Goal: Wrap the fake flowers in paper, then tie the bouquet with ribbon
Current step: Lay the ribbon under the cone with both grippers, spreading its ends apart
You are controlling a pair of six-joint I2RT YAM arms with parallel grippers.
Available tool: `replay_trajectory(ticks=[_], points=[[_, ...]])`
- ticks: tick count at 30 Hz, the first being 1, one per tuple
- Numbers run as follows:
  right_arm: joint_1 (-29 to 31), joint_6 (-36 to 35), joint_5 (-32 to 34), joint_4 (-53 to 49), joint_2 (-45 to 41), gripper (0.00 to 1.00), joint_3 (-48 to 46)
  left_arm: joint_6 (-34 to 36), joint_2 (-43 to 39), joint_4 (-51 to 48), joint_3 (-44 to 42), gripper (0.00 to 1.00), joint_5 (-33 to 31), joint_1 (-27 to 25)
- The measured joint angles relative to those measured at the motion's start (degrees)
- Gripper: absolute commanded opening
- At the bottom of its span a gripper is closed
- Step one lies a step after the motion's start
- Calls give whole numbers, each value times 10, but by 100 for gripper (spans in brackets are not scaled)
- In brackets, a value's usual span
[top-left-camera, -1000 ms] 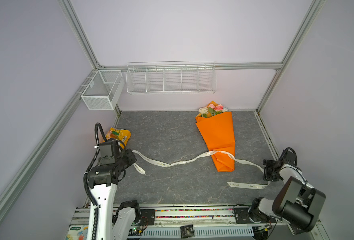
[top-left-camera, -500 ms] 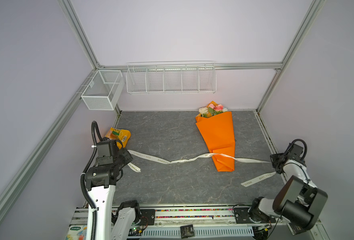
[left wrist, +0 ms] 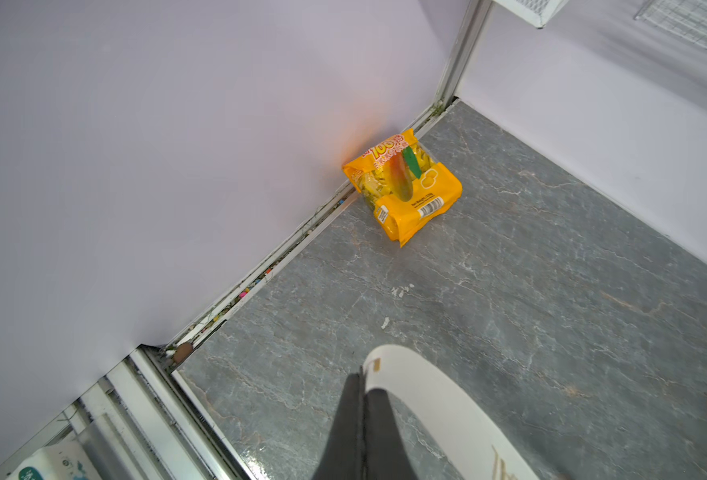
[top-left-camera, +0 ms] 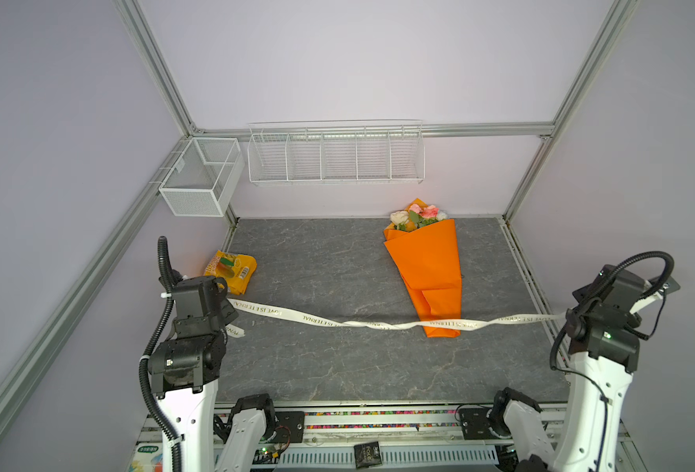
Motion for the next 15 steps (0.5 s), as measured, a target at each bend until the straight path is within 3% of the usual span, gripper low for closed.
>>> replay_trajectory(ticks=[6, 11, 15], points=[[1, -10, -16, -69, -37, 6, -56, -2, 14, 7, -24, 0, 1, 0], [2, -29, -46, -43, 38, 6, -135, -32, 91, 71, -85, 0, 75, 7], [15, -34, -71, -14, 129, 7, -149, -68, 135, 127, -171, 0, 130, 54]])
